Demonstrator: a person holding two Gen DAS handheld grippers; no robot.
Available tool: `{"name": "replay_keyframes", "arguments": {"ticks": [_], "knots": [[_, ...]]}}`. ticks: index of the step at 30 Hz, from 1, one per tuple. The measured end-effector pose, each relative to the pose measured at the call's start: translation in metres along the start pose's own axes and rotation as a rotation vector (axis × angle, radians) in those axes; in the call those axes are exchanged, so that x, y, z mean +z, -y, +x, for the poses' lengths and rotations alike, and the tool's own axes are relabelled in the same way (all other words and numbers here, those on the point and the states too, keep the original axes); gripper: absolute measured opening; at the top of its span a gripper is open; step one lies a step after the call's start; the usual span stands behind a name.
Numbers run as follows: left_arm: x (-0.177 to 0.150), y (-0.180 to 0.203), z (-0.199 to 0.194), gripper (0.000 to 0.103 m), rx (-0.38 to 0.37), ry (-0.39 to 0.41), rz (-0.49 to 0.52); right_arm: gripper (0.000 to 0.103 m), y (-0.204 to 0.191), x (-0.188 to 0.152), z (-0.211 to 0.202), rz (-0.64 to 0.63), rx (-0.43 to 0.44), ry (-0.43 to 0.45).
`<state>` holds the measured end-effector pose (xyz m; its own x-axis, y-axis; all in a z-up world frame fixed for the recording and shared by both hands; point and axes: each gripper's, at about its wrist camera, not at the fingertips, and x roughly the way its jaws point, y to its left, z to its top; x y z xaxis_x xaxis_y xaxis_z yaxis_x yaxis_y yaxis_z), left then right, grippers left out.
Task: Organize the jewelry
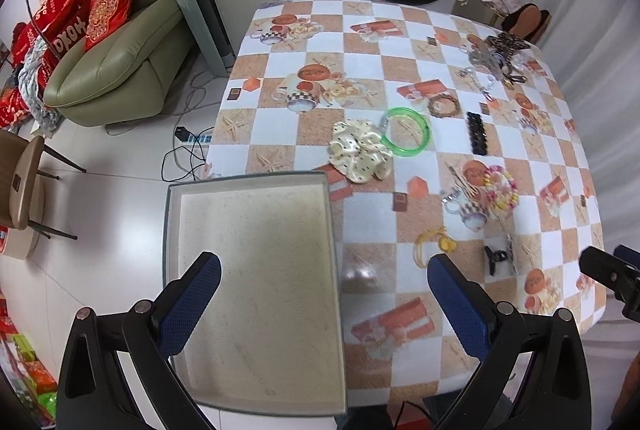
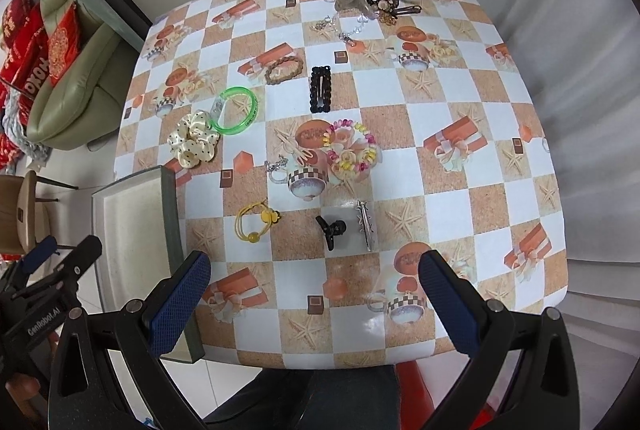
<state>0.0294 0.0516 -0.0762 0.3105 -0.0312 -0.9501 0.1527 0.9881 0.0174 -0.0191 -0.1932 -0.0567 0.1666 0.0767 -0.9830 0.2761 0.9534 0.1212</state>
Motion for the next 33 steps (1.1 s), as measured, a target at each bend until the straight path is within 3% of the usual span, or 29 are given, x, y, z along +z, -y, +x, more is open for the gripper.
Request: {"name": "replay_keyframes", "arguments": {"ticks": [4,8,12,14,21,23,30,33], "knots": [[0.017,-0.007,0.021,0.103,0.0,-0.009,-0.041,0.103,0.005,0.012,0.012,0.005,-0.005,-0.003],[0.04,-0.009,0.042,0.103,-0.049,-0.013,-0.074,0.103,0.008,0.034,0.03,-0.012,-0.009,-0.013],[0.066,-0.004,0.066,0.103,-0.075,-0.02,-0.069,0.103,0.011,0.062,0.051,-0.026,-0.008,-0.03],[0.079,0.0,0.083,0.093,-0.088,-0.036,-0.06,0.103,0.012,0.078,0.063,-0.034,-0.008,-0.037],[0.105,0.008,0.136,0.093,-0.102,-0.102,-0.033,0.103,0.018,0.121,0.112,-0.033,-0.023,-0.076],[0.108,0.008,0.149,0.081,-0.098,-0.126,-0.026,0.103,0.021,0.129,0.125,-0.027,-0.02,-0.088],[0.114,0.011,0.184,0.079,-0.125,-0.193,-0.009,0.103,0.027,0.152,0.17,0.002,-0.025,-0.115],[0.115,0.017,0.197,0.066,-0.135,-0.226,0.014,0.1,0.024,0.162,0.187,0.009,-0.027,-0.124]]}}
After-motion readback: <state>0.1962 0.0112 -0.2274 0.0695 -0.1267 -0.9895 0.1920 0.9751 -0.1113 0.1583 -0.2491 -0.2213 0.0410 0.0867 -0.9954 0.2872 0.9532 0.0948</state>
